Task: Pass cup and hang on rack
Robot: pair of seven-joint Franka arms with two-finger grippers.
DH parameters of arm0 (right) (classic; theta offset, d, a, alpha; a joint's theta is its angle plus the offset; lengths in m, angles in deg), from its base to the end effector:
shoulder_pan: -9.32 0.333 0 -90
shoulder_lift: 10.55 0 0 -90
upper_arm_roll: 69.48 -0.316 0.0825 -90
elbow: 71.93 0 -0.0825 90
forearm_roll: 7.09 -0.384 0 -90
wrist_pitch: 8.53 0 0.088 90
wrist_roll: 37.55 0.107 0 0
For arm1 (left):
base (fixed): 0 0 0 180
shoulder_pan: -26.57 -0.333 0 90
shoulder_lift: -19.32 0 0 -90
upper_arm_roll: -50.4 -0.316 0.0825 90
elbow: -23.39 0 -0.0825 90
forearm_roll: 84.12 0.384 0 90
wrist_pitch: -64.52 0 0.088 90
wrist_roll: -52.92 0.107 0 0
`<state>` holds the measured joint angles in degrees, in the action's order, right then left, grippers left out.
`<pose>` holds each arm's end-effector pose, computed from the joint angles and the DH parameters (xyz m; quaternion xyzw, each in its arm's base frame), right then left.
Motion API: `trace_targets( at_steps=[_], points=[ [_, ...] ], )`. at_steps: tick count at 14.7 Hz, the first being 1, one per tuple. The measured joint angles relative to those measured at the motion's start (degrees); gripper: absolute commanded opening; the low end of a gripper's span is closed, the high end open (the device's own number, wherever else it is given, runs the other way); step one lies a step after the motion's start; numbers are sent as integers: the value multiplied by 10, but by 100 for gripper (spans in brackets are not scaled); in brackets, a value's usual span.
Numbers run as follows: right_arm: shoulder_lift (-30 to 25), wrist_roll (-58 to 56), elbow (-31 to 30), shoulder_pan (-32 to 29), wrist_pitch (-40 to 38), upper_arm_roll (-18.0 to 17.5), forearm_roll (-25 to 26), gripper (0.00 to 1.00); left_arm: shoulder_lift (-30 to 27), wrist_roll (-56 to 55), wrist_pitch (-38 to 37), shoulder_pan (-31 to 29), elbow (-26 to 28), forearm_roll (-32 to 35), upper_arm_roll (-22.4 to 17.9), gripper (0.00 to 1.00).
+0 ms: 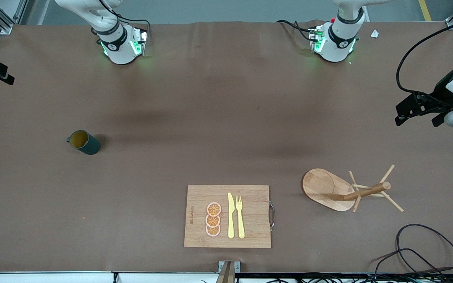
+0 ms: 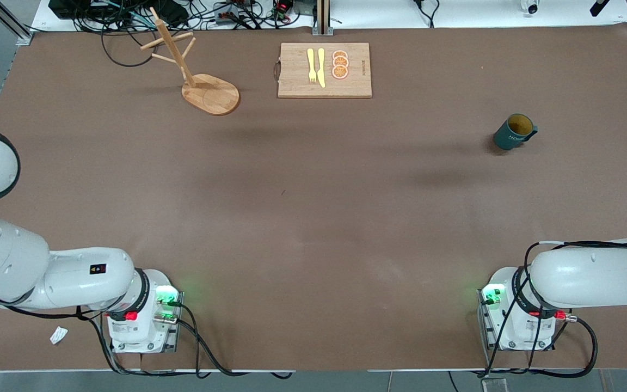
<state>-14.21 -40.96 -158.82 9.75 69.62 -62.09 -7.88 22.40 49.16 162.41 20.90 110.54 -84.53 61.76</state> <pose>0.5082 -0.0630 0.6662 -0.9985 0.0295 0.0434 0.0149 0.5822 -0.0553 0.6314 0.9976 -0.0161 0.0664 0.0144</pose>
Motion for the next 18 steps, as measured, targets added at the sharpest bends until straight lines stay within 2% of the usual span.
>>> trace_targets(
  at_steps=[8, 10, 14, 16, 18],
  points=[
    [10, 0, -1, 3, 0, 0, 0, 100, 0, 0, 0, 0, 0, 0, 0, 100],
    [34, 0, -6, 3, 14, 0, 0, 100, 0, 0, 0, 0, 0, 0, 0, 100],
    [119, -23, -8, 3, 49, 0, 0, 100, 0, 0, 0, 0, 0, 0, 0, 100],
    [147, -85, -20, 3, 90, 1, 0, 100, 0, 0, 0, 0, 0, 0, 0, 100],
    [158, -127, -67, 1, 161, 4, 0, 100, 0, 0, 0, 0, 0, 0, 0, 100]
  ],
)
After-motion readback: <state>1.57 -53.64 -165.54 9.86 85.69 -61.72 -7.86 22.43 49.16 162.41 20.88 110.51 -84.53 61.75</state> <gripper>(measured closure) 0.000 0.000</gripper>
